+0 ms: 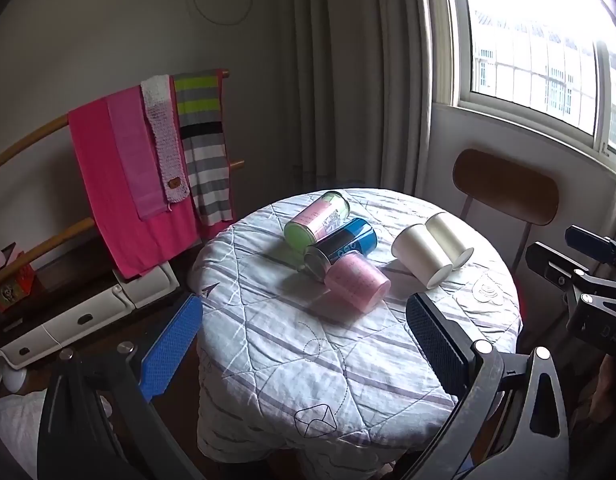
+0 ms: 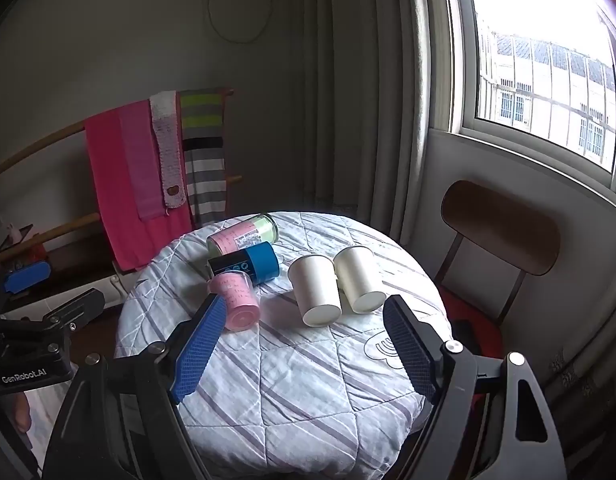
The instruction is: Flip cup upright
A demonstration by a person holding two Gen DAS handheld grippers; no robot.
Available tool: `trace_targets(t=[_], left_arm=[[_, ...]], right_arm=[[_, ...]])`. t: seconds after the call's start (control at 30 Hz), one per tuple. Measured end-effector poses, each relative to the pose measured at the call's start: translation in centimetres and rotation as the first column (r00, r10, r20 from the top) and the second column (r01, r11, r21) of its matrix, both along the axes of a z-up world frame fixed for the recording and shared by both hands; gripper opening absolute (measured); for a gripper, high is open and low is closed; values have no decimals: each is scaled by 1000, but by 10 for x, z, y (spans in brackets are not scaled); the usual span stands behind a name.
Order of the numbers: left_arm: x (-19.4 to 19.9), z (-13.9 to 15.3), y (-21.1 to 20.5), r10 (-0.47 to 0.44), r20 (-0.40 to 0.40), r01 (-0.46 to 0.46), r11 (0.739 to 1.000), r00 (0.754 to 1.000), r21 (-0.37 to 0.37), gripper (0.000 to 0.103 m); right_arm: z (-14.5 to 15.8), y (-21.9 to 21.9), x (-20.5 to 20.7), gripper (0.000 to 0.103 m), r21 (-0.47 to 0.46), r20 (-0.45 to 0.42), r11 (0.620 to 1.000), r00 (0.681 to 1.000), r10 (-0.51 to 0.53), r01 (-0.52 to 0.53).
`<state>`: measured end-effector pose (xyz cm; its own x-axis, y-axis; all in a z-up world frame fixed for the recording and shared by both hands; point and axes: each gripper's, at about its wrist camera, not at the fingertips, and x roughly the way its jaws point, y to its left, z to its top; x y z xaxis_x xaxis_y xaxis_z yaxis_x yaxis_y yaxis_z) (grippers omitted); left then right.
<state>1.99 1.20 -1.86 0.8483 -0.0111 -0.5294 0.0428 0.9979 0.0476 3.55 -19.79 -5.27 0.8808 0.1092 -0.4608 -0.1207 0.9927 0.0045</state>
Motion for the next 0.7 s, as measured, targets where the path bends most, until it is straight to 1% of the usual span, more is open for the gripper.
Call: trace_targets(t=[0.03,0.47,0.7], left_arm=[[0,1,1,-2,1,2,1000,1000,-1,103],[5,2,-6,-30,2,30,1000,1000,-1,103],[-2,9,-8,-39,53,40,999,998,-9,103]], right_arm=[[0,0,0,82,-11,-9,1000,1000,-3,3],[-4,1,2,82,-15,-19,1000,1000,-13,13],[-2,0,-2,82,-6,17,1000,1000,-8,8]])
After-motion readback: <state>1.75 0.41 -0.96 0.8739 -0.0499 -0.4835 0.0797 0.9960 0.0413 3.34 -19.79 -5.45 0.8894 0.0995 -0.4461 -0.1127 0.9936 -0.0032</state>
